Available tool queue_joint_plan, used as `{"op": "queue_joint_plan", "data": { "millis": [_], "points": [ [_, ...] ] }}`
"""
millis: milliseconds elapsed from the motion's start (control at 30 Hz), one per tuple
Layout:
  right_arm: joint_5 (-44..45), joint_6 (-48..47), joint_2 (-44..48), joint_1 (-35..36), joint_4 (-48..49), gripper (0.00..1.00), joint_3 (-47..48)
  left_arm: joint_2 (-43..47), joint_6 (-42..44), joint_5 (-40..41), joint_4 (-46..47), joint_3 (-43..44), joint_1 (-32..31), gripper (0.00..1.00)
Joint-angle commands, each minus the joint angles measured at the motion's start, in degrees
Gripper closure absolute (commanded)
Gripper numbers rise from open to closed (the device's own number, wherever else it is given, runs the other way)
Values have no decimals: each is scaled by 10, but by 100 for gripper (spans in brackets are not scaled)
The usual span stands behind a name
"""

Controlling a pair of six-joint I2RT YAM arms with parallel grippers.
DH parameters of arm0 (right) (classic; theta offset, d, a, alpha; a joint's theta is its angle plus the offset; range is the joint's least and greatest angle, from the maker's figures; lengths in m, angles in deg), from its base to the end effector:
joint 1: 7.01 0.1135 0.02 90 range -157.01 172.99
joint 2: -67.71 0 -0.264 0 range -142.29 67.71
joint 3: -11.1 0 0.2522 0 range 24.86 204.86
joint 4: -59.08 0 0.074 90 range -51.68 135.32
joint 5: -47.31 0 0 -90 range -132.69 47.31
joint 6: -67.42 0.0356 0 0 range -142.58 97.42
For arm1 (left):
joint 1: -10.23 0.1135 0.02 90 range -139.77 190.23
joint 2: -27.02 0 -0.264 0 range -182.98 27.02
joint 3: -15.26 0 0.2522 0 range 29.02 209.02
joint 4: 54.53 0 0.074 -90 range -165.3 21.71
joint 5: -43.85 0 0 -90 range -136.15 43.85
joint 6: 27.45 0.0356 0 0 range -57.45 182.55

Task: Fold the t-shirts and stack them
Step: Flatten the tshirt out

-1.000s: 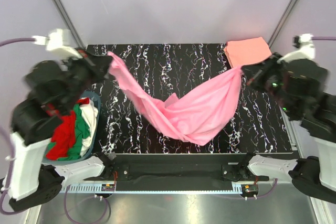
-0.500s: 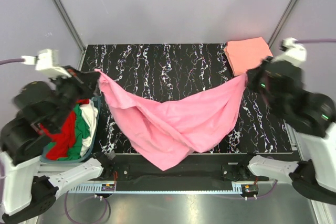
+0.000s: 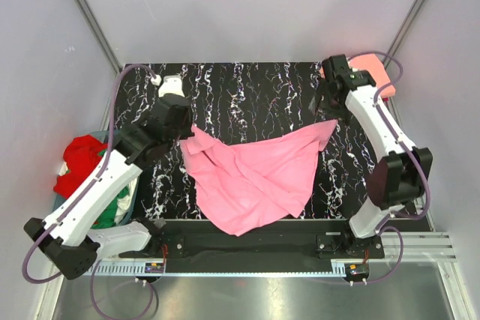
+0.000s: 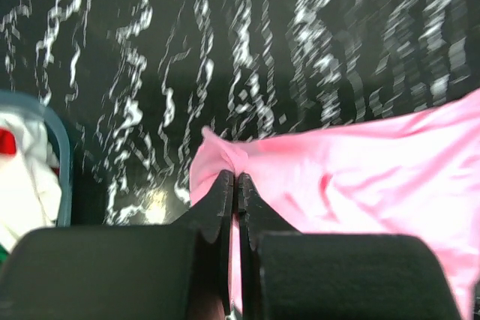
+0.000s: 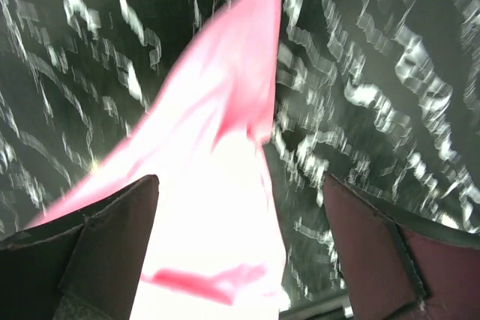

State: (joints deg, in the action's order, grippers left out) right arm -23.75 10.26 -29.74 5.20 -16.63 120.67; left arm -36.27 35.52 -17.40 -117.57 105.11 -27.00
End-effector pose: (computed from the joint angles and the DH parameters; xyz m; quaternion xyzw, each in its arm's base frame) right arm 0.3433 0.0625 0.3318 0.2089 0.9380 -0.0616 0.2695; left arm 0.1788 -0.1143 0.3995 -0.0345 0.8715 -0.0442 0.4873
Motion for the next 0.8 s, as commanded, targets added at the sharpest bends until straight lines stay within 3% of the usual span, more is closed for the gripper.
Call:
{"op": "queue_joint_plan", "data": {
  "millis": [0, 67, 133, 333, 567, 767],
  "points": [
    [-82, 24, 117, 11, 17, 4, -83, 6, -8, 5, 59, -47, 13, 100],
    [-114, 62, 205, 31, 68, 6, -211, 6, -11, -10, 83, -72, 19, 100],
    [-133, 102, 253, 100, 93, 9, -314, 9, -17, -22, 104, -103, 23, 100],
    [-108, 288, 326, 305, 118, 17, -475, 4, -31, -42, 129, -145, 34, 100],
    [-102, 411, 373, 379, 159, 38, -584, 21, -35, -49, 130, -165, 36, 100],
    [-103, 435, 362, 407, 185, 42, -618, 28, -41, -53, 131, -179, 37, 100]
  ]
}}
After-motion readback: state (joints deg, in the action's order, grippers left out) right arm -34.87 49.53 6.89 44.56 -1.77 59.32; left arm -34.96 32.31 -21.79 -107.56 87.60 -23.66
